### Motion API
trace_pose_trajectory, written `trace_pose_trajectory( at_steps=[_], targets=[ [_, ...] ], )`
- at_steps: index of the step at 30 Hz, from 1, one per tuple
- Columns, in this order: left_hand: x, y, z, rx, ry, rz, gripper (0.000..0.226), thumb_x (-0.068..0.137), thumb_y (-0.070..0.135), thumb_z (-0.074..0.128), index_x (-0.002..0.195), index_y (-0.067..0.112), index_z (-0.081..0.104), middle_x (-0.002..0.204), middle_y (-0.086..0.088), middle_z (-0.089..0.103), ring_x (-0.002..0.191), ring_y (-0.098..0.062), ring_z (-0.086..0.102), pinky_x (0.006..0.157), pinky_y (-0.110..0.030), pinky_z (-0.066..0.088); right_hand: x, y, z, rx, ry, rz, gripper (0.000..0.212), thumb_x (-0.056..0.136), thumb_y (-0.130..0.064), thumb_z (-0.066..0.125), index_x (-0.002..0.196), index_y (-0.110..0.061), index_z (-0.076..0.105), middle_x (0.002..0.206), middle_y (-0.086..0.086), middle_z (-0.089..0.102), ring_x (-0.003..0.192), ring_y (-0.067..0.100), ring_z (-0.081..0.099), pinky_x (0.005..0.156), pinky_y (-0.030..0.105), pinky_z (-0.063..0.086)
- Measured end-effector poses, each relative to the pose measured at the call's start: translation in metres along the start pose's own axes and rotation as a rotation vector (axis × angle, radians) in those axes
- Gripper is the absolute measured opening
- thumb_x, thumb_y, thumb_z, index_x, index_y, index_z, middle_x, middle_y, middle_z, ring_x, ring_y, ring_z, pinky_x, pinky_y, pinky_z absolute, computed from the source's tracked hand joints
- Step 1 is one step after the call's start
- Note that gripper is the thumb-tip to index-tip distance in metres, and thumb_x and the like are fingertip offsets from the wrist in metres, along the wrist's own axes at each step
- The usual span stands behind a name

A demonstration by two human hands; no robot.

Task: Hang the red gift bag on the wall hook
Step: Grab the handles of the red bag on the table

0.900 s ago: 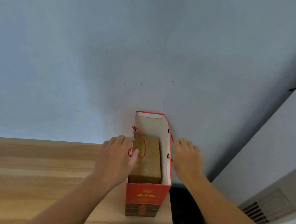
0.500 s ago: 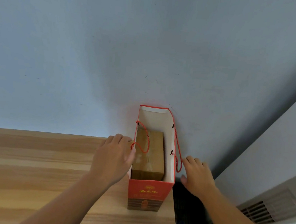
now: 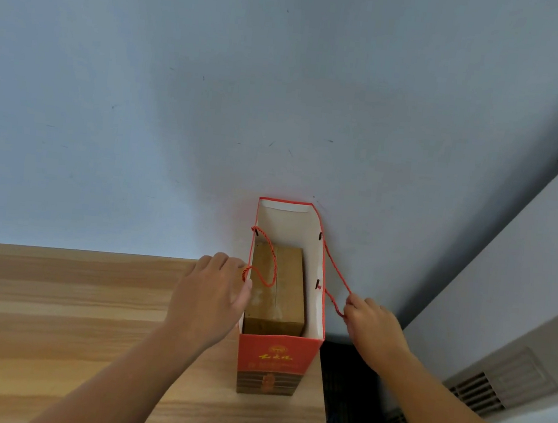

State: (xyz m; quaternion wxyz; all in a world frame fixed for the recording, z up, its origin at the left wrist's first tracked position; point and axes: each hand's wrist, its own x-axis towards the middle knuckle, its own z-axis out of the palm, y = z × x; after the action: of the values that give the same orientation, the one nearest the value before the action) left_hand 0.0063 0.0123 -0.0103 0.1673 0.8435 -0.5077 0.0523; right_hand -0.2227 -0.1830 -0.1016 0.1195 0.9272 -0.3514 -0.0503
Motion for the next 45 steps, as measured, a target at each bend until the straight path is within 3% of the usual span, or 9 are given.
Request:
trace_pose_trajectory(
  at_steps=[9, 14, 19, 23, 26, 31, 34, 40, 45],
  targets=[
    [0.044, 0.026, 0.008, 0.172, -0.024, 0.216, 0.033, 0.094, 0.042, 0.053, 0.116, 0.019, 0.065, 0.116, -0.001, 0.069, 0.108, -0.024, 0.060, 0.095, -0.040, 0.046, 0.020, 0.040, -0.118, 0.004, 0.379, -0.155, 0.005, 0.093, -0.011, 0.066, 0.091, -0.012, 0.062, 0.091, 0.004, 0.063, 0.059, 0.021, 0.060, 0.046, 0.035, 0.053],
    [0.058, 0.050, 0.010, 0.533, -0.247, 0.309, 0.033, 0.093, 0.024, 0.062, 0.125, 0.014, 0.060, 0.127, -0.009, 0.063, 0.122, -0.030, 0.051, 0.110, -0.044, 0.035, 0.022, 0.012, -0.149, 0.025, 0.426, -0.366, 0.034, 0.071, 0.009, 0.082, 0.093, -0.008, 0.063, 0.086, 0.009, 0.065, 0.058, 0.022, 0.060, 0.047, 0.035, 0.056],
    [0.057, 0.052, 0.018, 0.716, -0.315, 0.315, 0.034, 0.095, 0.023, 0.060, 0.127, 0.011, 0.060, 0.128, -0.012, 0.064, 0.128, -0.034, 0.050, 0.114, -0.049, 0.027, 0.025, 0.002, -0.146, 0.087, 0.422, -0.400, 0.031, 0.077, 0.002, 0.082, 0.103, -0.008, 0.068, 0.096, 0.009, 0.072, 0.072, 0.021, 0.068, 0.060, 0.030, 0.061],
    [0.057, 0.044, 0.020, 0.720, -0.332, 0.307, 0.028, 0.094, 0.024, 0.060, 0.119, 0.012, 0.063, 0.114, -0.009, 0.070, 0.120, -0.031, 0.055, 0.113, -0.047, 0.027, 0.030, 0.008, -0.143, 0.113, 0.465, -0.377, 0.031, 0.073, 0.007, 0.084, 0.095, -0.008, 0.067, 0.095, 0.010, 0.069, 0.062, 0.020, 0.063, 0.053, 0.031, 0.059],
    [0.059, 0.039, 0.019, 0.547, -0.337, 0.286, 0.023, 0.092, 0.015, 0.063, 0.114, 0.015, 0.064, 0.108, -0.005, 0.071, 0.105, -0.026, 0.062, 0.102, -0.039, 0.039, 0.033, 0.011, -0.141, 0.115, 0.495, -0.372, 0.031, 0.074, 0.008, 0.081, 0.095, -0.008, 0.066, 0.088, 0.008, 0.066, 0.063, 0.019, 0.060, 0.052, 0.033, 0.057],
    [0.067, 0.041, 0.017, -0.524, -0.225, -0.006, 0.023, 0.095, 0.014, 0.064, 0.116, 0.022, 0.070, 0.108, 0.005, 0.070, 0.096, -0.011, 0.067, 0.085, -0.024, 0.055, 0.037, 0.009, -0.141, 0.128, 0.536, -0.415, 0.011, 0.088, -0.003, 0.069, 0.096, -0.011, 0.069, 0.092, 0.005, 0.070, 0.074, 0.022, 0.060, 0.061, 0.036, 0.056],
    [0.070, 0.062, -0.003, -0.871, -0.154, -0.066, 0.015, 0.097, 0.018, 0.065, 0.109, 0.023, 0.072, 0.090, 0.005, 0.074, 0.080, -0.004, 0.068, 0.069, -0.008, 0.051, 0.042, -0.001, -0.149, 0.160, 0.565, -0.452, 0.006, 0.095, -0.013, 0.064, 0.096, -0.013, 0.070, 0.096, 0.004, 0.071, 0.083, 0.022, 0.063, 0.069, 0.037, 0.056],
    [0.076, 0.069, -0.027, -0.856, -0.087, 0.058, 0.020, 0.092, 0.018, 0.068, 0.108, 0.030, 0.072, 0.099, 0.011, 0.071, 0.087, -0.001, 0.068, 0.084, -0.023, 0.057, 0.050, -0.003, -0.166, 0.270, 0.619, -0.391, 0.015, 0.091, -0.012, 0.067, 0.105, -0.011, 0.072, 0.116, 0.006, 0.074, 0.102, 0.023, 0.068, 0.081, 0.036, 0.060],
    [0.067, 0.075, -0.050, -0.931, -0.065, 0.135, 0.033, 0.082, 0.007, 0.072, 0.087, 0.038, 0.064, 0.090, 0.007, 0.065, 0.080, -0.013, 0.067, 0.074, -0.030, 0.058, 0.051, -0.007, -0.181, 0.357, 0.590, -0.384, 0.012, 0.090, -0.013, 0.066, 0.100, -0.009, 0.073, 0.109, 0.006, 0.077, 0.098, 0.024, 0.072, 0.080, 0.040, 0.061]
  ],
)
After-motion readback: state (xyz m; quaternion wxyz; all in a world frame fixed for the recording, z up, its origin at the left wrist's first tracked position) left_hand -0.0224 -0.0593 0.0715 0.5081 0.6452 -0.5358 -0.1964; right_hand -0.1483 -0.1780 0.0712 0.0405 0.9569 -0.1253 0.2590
